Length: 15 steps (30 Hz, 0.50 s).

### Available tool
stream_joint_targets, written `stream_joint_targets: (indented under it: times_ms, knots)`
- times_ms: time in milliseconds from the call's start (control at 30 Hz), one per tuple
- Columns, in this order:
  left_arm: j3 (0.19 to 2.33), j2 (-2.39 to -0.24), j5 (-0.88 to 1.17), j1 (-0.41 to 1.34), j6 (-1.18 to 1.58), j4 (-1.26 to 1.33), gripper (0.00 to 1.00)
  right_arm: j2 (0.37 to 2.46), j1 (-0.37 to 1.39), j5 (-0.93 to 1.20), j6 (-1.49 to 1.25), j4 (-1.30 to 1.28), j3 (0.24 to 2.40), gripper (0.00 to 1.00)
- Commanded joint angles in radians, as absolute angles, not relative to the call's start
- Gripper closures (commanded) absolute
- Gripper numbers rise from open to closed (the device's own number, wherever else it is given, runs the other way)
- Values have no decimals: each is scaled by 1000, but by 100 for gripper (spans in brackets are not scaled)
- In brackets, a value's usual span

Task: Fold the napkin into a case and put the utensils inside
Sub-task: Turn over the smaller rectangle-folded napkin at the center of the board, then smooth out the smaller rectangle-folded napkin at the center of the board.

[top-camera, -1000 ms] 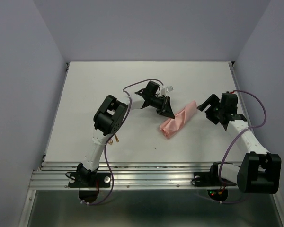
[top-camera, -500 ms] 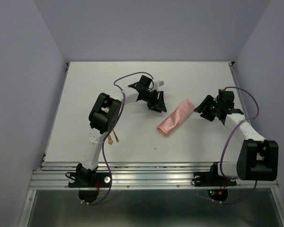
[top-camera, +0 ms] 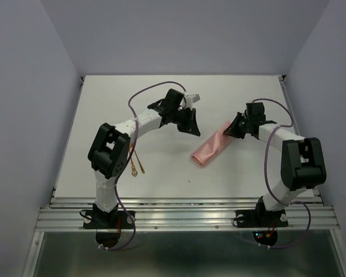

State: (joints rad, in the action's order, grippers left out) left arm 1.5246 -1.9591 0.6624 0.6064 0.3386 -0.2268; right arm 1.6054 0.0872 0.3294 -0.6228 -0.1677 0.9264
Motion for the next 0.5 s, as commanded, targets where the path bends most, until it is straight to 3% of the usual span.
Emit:
stream_joint_targets:
  times_ms: [0,233,467]
  knots:
    - [1416,-1939,732,650,373,-175,100,1698,89,338,-640,-95,991,91]
    - [1370,-2028,646,667,335,-164,100,1815,89,319,-624,-75,1012,93]
    - [1433,-2049,542,666,270,-233,100,1729,89,345,-609,-83,996,93]
